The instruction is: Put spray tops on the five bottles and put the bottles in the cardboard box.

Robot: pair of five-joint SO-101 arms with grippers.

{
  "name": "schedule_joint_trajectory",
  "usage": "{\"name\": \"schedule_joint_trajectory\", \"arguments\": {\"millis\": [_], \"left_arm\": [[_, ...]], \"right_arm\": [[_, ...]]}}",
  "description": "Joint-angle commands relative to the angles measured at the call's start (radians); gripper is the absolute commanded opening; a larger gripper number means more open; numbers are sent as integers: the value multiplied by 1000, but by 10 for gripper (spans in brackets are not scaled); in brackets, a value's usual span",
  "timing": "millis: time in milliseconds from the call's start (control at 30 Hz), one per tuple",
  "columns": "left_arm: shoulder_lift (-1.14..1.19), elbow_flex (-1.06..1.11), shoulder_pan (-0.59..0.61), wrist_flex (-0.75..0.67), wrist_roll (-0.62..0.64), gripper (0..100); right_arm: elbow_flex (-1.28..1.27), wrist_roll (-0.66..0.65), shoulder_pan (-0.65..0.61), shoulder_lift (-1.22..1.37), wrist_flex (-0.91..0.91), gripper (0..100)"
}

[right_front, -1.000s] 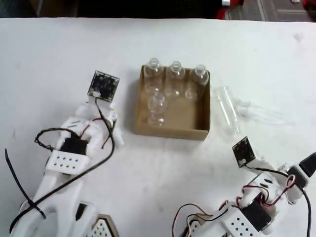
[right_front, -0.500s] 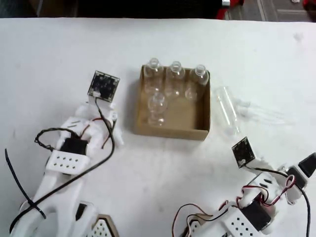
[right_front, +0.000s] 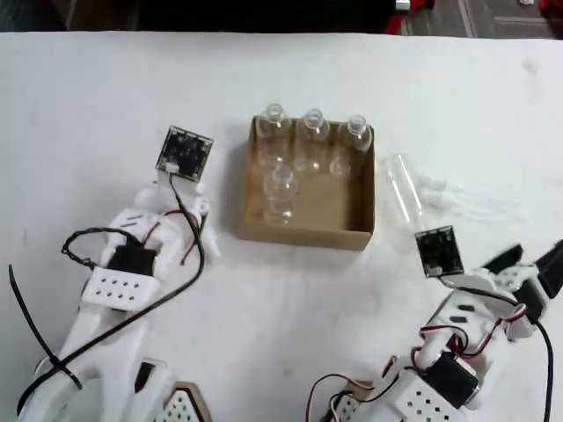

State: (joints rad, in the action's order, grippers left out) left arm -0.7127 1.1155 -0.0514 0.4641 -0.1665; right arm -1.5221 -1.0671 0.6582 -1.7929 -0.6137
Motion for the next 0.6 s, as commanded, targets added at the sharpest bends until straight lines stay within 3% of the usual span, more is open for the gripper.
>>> {"name": "schedule_joint_trajectory", "arguments": {"millis": [0, 100, 333, 467, 567], "left_arm": [[-35, -9, -7, -28, -12, 24], [-35, -9, -7, -28, -12, 24], [-35, -9, -10, -28, -12, 24], [-35, -9, -12, -28, -12, 24], [-35, -8, -12, -28, -12, 24]], "right_arm": [[209, 94, -156, 56, -222, 211], [311, 175, -214, 214, -268, 211], [601, 348, -222, 773, -372, 211], [707, 390, -237, 1050, -389, 207], [750, 391, -260, 1178, -387, 136]]}}
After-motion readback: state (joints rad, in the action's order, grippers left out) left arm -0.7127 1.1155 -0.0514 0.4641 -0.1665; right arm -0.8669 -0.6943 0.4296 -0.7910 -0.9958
